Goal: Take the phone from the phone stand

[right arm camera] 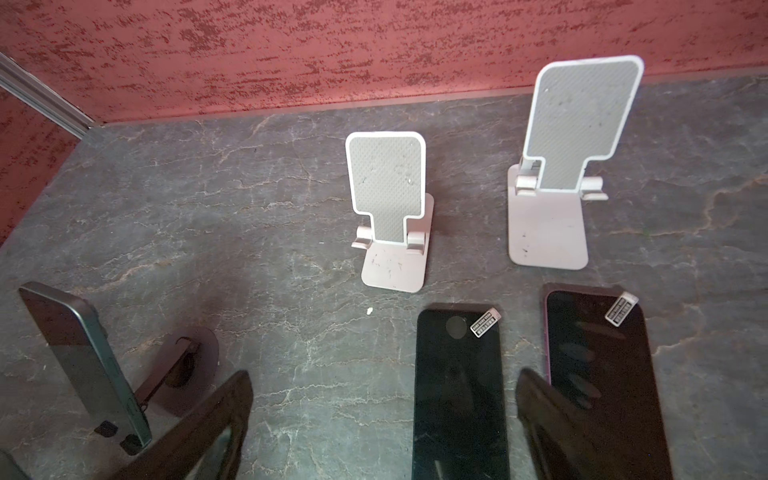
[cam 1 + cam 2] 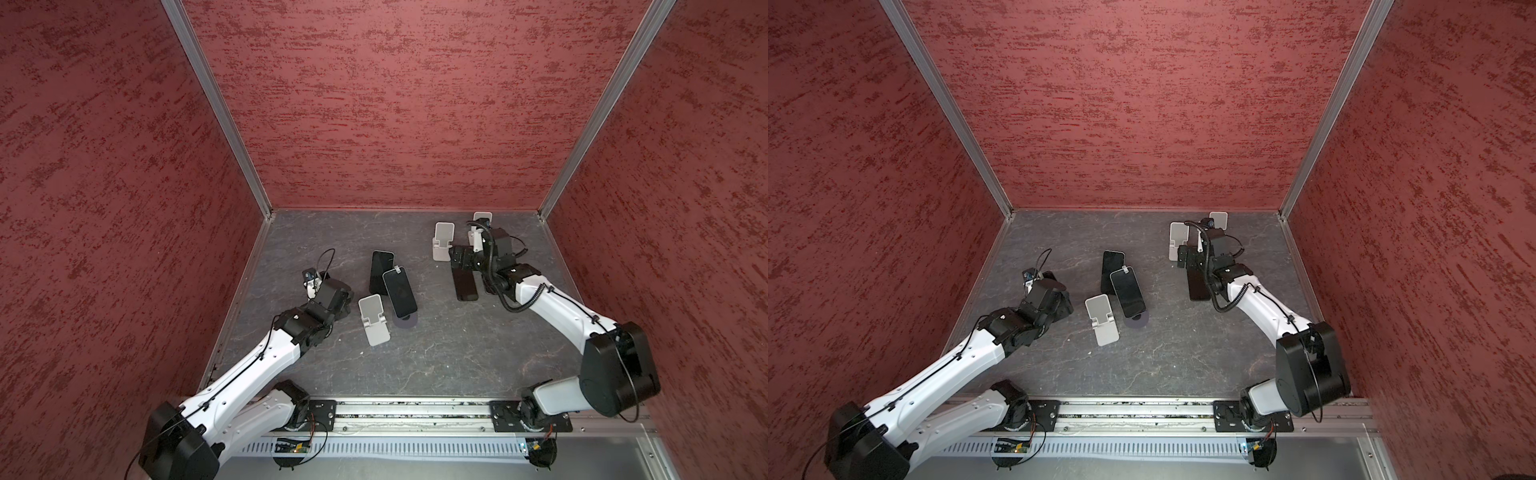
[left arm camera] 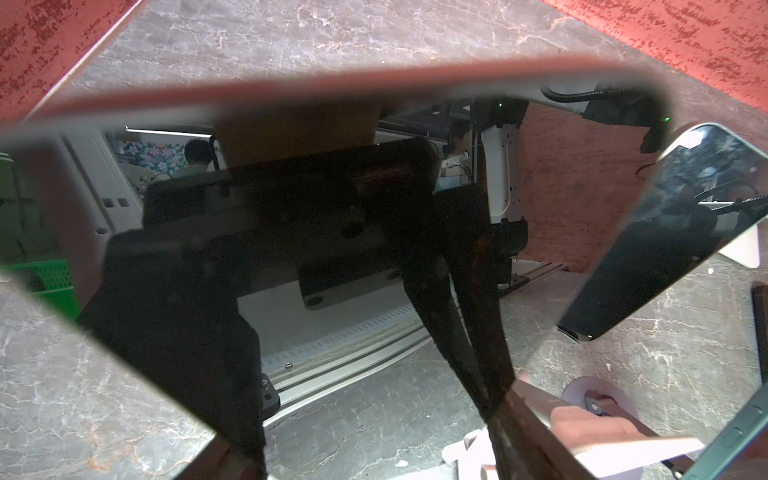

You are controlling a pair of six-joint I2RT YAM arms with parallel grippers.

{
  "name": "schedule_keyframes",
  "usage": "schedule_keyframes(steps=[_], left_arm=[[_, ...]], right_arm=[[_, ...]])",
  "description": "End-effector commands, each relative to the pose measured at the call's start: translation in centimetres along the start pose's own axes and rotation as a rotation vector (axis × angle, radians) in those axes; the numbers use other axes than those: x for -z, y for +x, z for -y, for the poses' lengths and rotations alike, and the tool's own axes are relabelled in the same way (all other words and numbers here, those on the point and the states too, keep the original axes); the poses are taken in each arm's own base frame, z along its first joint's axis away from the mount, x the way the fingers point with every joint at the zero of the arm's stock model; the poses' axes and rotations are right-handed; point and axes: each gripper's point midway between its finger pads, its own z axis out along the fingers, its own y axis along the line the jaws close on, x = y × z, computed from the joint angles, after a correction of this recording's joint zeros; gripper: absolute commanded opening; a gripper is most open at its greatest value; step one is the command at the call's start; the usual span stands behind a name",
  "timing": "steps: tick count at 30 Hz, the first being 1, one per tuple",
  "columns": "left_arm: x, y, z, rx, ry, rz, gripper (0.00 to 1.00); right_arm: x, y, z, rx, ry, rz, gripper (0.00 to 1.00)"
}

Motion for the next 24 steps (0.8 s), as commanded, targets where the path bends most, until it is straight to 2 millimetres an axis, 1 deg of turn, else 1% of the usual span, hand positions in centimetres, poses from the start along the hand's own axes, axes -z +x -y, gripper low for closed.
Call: schedule_keyframes(steps=[1, 5, 13, 19, 24], left_arm=[[0.0, -1.1, 0.5, -0.003, 0.025, 0.016, 0.63], [-0.8, -1.3, 0.8, -0.005, 0.037, -0.008, 0.63], [-2.5, -2.1, 2.3, -0.045, 0.079, -0.040, 0.63], [-3.7, -2.9, 3.0, -0.048, 0.114, -0.069, 0.63], [-4.5, -3.0, 3.6, -0.069, 0.139, -0.101, 0.63]], right_arm=[[1.2, -1.4, -0.5, -0.011, -0.025, 0.035, 0.99], [1.6, -1.6, -0.6, -0.010, -0.028, 0.044, 0.99], [2.4, -2.5, -1.1, -0.011, -0.049, 0.074, 0.99], [2.5, -2.7, -1.2, -0.012, -0.057, 0.083, 0.99], [2.6, -2.9, -1.3, -0.011, -0.060, 0.087, 0.99]])
